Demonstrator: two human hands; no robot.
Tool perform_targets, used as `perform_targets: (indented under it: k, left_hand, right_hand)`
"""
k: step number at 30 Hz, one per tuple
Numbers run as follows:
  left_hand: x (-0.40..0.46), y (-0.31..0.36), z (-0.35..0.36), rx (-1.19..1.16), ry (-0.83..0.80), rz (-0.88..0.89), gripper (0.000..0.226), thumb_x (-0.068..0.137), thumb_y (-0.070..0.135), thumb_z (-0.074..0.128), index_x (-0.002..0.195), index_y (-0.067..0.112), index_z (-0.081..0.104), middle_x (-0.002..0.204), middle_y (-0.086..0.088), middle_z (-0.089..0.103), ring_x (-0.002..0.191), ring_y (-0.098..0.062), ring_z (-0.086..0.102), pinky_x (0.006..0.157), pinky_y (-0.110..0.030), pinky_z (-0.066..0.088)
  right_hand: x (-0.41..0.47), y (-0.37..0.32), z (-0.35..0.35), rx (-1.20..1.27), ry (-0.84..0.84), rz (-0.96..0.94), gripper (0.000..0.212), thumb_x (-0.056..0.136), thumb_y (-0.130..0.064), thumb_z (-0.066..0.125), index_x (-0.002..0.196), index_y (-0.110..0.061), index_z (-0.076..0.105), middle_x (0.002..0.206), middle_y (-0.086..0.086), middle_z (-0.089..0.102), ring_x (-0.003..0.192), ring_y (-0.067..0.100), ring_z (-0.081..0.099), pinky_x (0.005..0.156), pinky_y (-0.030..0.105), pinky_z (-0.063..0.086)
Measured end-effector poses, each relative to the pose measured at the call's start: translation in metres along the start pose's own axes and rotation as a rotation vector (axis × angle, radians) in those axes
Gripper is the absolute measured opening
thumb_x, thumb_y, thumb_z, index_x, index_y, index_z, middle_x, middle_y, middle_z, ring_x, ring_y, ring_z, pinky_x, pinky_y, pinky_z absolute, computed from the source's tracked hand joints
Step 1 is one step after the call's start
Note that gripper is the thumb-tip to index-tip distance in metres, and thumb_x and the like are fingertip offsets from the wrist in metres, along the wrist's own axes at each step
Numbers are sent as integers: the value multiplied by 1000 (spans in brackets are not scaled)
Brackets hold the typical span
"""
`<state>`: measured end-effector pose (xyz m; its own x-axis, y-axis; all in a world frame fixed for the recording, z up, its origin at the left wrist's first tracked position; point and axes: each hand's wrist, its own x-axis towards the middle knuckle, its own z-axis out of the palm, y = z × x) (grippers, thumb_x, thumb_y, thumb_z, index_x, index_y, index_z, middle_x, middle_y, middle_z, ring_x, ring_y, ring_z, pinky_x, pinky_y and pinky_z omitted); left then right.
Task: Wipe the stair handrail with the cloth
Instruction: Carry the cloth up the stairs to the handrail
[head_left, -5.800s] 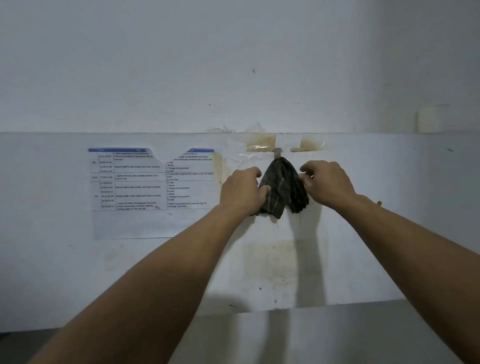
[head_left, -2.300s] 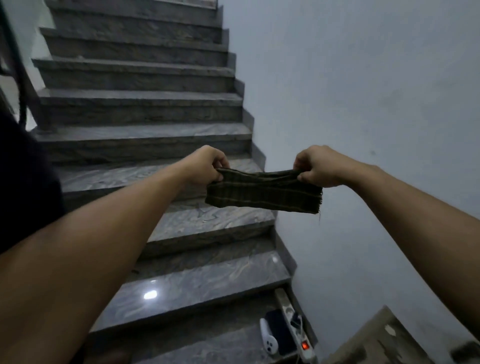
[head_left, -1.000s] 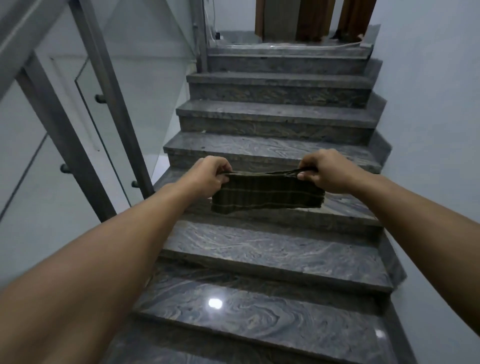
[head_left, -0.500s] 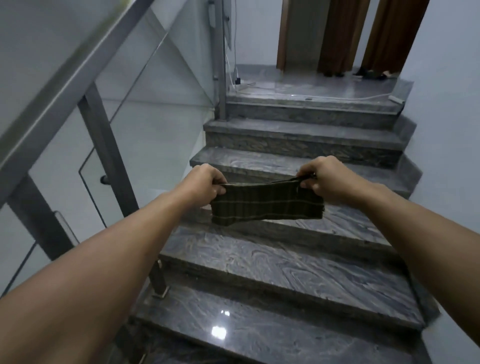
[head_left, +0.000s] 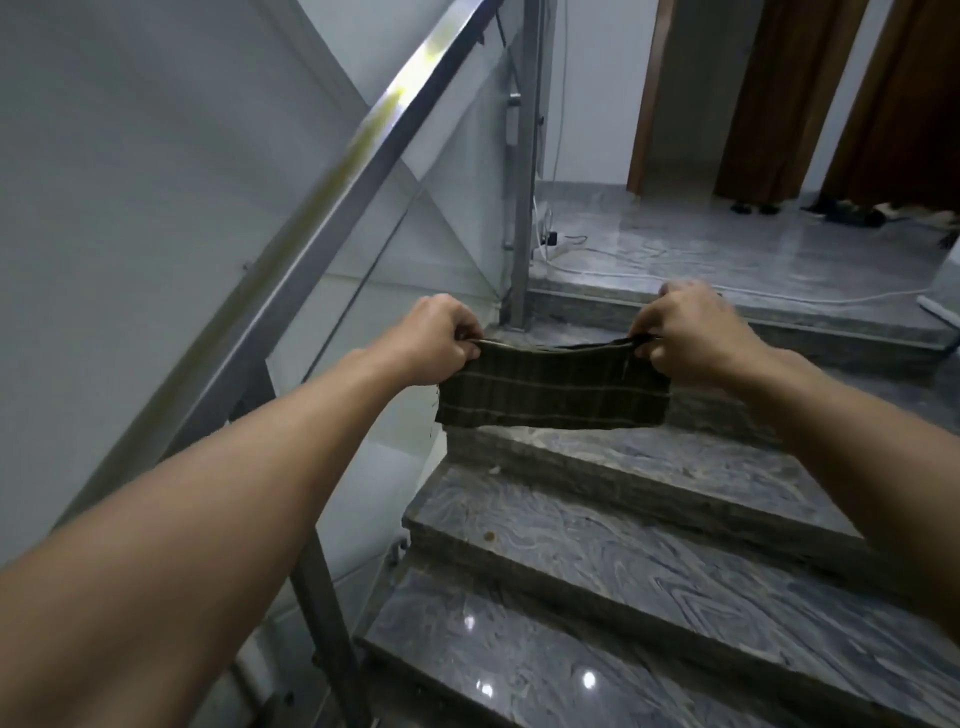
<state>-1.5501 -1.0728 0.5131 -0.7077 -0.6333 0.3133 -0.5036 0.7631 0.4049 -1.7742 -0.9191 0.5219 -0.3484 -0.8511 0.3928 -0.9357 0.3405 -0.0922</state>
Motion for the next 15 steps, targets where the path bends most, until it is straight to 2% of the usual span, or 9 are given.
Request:
perform_targets:
  k: [2,4,6,9,13,15]
  left_hand:
    - [39,-3,-31,16,47,34,14,86,10,63,95,13,73,91,-4,66,86,-22,61,72,-32,49]
    - [75,-2,-62,37,99,66,16,86,10,62,95,13,74,95,-6,67,88,-24,61,77,-34,51]
    - [107,-1,-91,31,150,72,16,87,10,61,97,12,73,97,-6,67,89,-23,61,78,-36,53]
    - [148,1,-128,2,212,83,15,87,9,62,96,12,73,92,-2,65,86,-19,60,72,-29,50]
    - [201,0,-167,-32,285,83,16,85,7,66,98,12,74,90,1,63,85,-17,59,71,-25,45]
    - [229,-1,-182,-40,329,62,17,83,8,67,98,13,74,90,-1,63,86,-19,60,72,-26,46]
  right_hand:
    - [43,-10,-14,-11,36,82,17,80,-13,70,96,-17,75,91,6,61,89,27,54,72,36,47]
    - [80,-20,-32,47,67,149,21,77,-10,68,93,-19,77,92,9,70,85,29,59,73,40,54]
    - [114,-28,-50,80,122,170,23,77,-10,65,94,-19,77,95,12,71,85,32,61,72,41,55]
    - [165,-34,-75,107,216,233,24,77,-13,64,95,-21,77,97,14,72,88,35,62,74,39,54]
    - [236,-30,-97,243,326,299,25,74,-12,65,93,-21,78,91,9,74,86,30,66,81,42,59]
    - [271,-26,-103,303,372,304,22,74,-11,67,92,-18,78,88,8,74,82,28,67,78,43,60]
